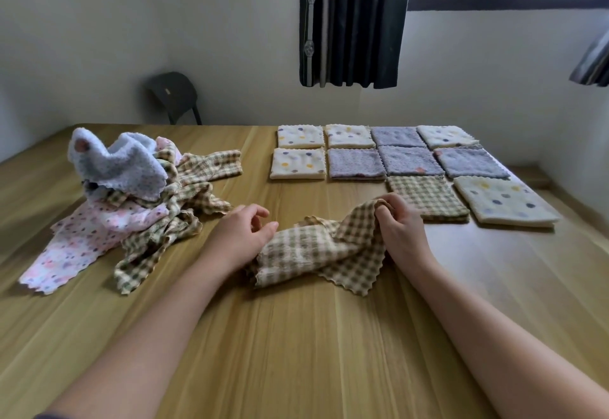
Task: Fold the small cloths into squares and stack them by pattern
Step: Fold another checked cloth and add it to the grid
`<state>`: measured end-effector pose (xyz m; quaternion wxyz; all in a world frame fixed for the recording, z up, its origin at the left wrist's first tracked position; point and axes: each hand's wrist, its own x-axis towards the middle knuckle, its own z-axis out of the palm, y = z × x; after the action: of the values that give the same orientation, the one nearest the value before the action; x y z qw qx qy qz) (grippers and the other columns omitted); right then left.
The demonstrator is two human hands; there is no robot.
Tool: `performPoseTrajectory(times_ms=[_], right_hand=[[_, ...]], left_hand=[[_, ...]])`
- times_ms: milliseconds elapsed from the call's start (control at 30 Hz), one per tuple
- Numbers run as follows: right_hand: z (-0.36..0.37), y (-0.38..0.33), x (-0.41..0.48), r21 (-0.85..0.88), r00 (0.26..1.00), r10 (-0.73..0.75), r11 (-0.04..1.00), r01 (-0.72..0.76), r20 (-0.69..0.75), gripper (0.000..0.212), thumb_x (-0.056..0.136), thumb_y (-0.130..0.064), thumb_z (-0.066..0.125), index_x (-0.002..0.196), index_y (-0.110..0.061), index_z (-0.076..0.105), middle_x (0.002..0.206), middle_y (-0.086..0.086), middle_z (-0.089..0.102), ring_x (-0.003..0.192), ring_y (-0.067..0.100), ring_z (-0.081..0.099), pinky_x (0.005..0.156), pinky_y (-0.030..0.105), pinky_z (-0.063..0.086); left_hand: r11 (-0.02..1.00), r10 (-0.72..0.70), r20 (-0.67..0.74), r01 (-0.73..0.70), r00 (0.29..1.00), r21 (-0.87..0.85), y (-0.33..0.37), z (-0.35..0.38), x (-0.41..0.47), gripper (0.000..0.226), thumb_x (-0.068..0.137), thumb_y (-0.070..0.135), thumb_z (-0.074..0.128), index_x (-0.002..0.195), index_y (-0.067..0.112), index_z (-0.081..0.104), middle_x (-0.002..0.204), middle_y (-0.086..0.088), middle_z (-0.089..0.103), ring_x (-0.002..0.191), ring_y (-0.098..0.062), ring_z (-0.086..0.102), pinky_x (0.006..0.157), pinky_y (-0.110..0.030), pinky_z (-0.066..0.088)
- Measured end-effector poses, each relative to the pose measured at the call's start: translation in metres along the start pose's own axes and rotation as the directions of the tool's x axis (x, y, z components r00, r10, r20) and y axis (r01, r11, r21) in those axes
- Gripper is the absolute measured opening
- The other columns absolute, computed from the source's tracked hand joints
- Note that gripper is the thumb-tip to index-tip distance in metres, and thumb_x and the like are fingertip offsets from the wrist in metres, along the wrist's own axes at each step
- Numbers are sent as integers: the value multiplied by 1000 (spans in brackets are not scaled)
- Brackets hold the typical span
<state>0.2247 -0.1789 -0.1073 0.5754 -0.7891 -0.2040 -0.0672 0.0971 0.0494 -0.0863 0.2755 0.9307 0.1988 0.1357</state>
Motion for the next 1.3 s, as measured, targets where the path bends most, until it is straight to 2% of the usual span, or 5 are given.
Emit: performPoseTrajectory(times_ms=[333,567,800,967,1300], right_hand=[[-7,0,5,203,999,40,979,-35,-22,25,98,-1,40,87,-14,58,86,6,61,80,14,57,74,26,46],[-6,4,4,139,997,81,987,-79,-7,13,96,-9,53,100,-17,62,96,3,66,85,9,64,72,22,52],[-4,3,0,135,997,75,988,-80,36,36,89,3,54,117,-21,53,111,-2,64,88,16,68,72,33,57],[1,1,-9,-247,889,-446,854,458,107,22,84,4,61,99,-11,68,97,-3,65,85,7,58,77,19,49],[2,-8,-23,-436,772,-232,713,549,592,60,82,-62,60,133,-31,49,131,-10,52,119,11,50,97,31,44]], left_hand=[[945,205,497,-38,843,-324,19,-17,-3,6,92,15,61,87,17,61,73,11,62,63,-1,55,59,-14,42],[995,95,-474,-101,876,14,14,-6,-3,17,89,3,60,99,14,68,84,4,69,48,3,44,44,-8,32],[968,207,-134,-183,969,171,7,16,-4,56,92,13,51,145,23,36,162,-3,2,145,-26,22,103,-40,44],[938,265,-51,-245,963,244,13,14,-11,21,95,32,50,109,22,63,111,7,63,106,-13,57,85,-30,45],[879,440,61,-444,896,174,-1,11,-15,16,88,33,66,95,18,64,97,5,59,93,-14,55,81,-36,48]])
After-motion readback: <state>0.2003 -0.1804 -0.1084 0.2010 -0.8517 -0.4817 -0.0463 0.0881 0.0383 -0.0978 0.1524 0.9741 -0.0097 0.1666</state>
